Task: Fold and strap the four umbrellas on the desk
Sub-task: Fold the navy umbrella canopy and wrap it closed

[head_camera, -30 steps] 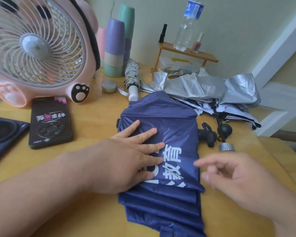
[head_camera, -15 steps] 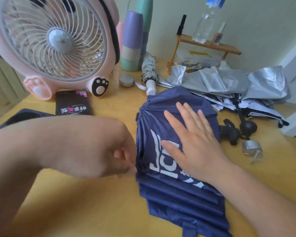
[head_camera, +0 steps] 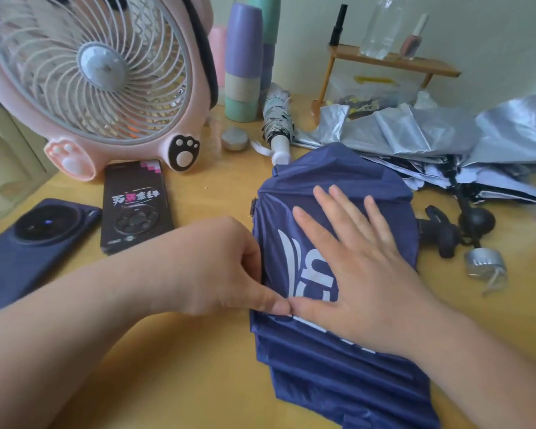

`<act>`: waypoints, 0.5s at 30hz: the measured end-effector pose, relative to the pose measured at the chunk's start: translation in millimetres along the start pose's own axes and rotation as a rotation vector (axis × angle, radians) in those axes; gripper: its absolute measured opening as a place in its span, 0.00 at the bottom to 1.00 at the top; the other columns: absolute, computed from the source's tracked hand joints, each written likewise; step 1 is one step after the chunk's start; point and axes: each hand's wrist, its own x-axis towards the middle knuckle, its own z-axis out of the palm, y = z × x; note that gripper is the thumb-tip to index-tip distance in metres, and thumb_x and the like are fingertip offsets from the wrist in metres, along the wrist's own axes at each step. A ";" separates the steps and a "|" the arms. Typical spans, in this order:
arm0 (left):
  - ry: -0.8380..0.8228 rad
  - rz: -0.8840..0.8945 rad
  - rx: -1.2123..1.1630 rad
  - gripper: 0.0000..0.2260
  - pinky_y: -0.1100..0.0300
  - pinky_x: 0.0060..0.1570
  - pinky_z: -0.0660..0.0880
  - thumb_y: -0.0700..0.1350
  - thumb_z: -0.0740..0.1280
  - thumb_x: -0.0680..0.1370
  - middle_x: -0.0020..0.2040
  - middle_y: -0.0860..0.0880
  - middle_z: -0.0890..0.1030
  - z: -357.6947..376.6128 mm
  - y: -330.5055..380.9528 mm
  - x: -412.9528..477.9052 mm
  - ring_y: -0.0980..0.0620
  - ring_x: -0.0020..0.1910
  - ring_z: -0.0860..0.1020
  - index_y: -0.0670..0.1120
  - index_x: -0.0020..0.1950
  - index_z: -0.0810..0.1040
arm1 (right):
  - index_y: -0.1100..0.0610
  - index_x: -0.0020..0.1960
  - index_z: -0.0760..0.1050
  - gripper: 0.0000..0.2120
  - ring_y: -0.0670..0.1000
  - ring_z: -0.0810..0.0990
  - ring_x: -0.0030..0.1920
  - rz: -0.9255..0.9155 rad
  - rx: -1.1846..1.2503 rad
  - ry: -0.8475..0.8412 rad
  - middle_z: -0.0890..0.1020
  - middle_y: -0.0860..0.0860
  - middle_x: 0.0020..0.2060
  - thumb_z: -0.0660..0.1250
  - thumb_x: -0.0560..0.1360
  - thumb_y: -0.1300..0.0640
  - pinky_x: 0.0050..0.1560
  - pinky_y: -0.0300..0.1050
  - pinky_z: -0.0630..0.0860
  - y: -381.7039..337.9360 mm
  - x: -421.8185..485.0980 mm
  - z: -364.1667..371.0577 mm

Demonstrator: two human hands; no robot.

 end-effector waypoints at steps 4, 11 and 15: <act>-0.066 0.018 0.018 0.18 0.70 0.26 0.68 0.61 0.81 0.63 0.31 0.59 0.81 3.8 5.1 -0.5 0.62 0.26 0.74 0.52 0.38 0.81 | 0.44 0.83 0.38 0.53 0.45 0.27 0.78 0.010 0.041 -0.023 0.34 0.46 0.81 0.50 0.68 0.17 0.80 0.61 0.37 0.2 1.7 -2.2; -0.116 0.056 0.097 0.10 0.70 0.30 0.69 0.56 0.76 0.72 0.30 0.61 0.80 3.4 3.9 -5.7 0.62 0.27 0.74 0.52 0.41 0.80 | 0.43 0.83 0.38 0.53 0.44 0.26 0.77 -0.010 0.074 -0.029 0.32 0.45 0.81 0.51 0.69 0.17 0.79 0.58 0.33 1.2 -0.1 -1.8; -0.147 0.063 0.157 0.06 0.71 0.31 0.68 0.57 0.73 0.74 0.29 0.65 0.76 3.8 0.9 -5.1 0.64 0.29 0.73 0.60 0.41 0.78 | 0.44 0.83 0.40 0.55 0.46 0.29 0.79 -0.044 0.093 0.008 0.35 0.46 0.82 0.54 0.67 0.17 0.78 0.60 0.34 3.6 -1.8 0.8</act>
